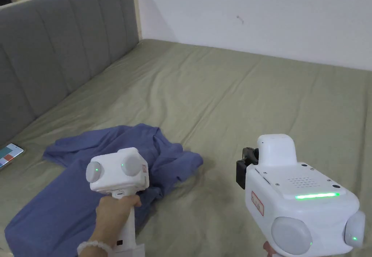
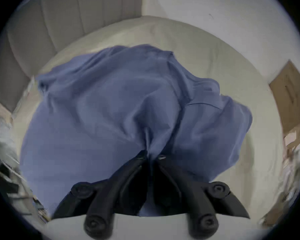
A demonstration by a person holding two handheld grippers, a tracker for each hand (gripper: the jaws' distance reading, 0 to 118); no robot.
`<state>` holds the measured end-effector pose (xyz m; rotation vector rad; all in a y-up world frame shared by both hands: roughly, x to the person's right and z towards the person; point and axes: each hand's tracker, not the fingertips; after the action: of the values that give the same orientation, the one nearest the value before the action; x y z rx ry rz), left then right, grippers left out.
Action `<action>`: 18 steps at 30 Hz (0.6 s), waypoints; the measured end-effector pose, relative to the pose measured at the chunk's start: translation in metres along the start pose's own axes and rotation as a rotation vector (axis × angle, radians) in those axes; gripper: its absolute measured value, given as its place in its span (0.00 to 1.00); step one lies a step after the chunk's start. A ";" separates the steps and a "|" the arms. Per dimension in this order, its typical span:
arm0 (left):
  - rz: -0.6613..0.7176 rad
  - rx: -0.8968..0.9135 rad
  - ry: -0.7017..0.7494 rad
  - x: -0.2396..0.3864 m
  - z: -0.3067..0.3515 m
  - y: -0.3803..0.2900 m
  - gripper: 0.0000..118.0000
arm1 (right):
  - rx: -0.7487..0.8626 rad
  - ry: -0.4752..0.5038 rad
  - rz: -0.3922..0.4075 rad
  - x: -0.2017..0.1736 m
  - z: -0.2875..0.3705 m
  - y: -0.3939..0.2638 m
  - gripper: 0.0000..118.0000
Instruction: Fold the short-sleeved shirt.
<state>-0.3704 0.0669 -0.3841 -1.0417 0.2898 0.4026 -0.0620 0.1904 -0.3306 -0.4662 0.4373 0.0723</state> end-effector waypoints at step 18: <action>-0.130 0.092 -0.309 0.123 0.095 0.031 0.04 | 0.034 -0.122 -0.152 0.084 0.067 -0.004 0.00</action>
<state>-0.2711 0.1867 -0.4141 -0.8882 -0.0352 0.4225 0.0410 0.2145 -0.3107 -0.4580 0.2821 -0.0537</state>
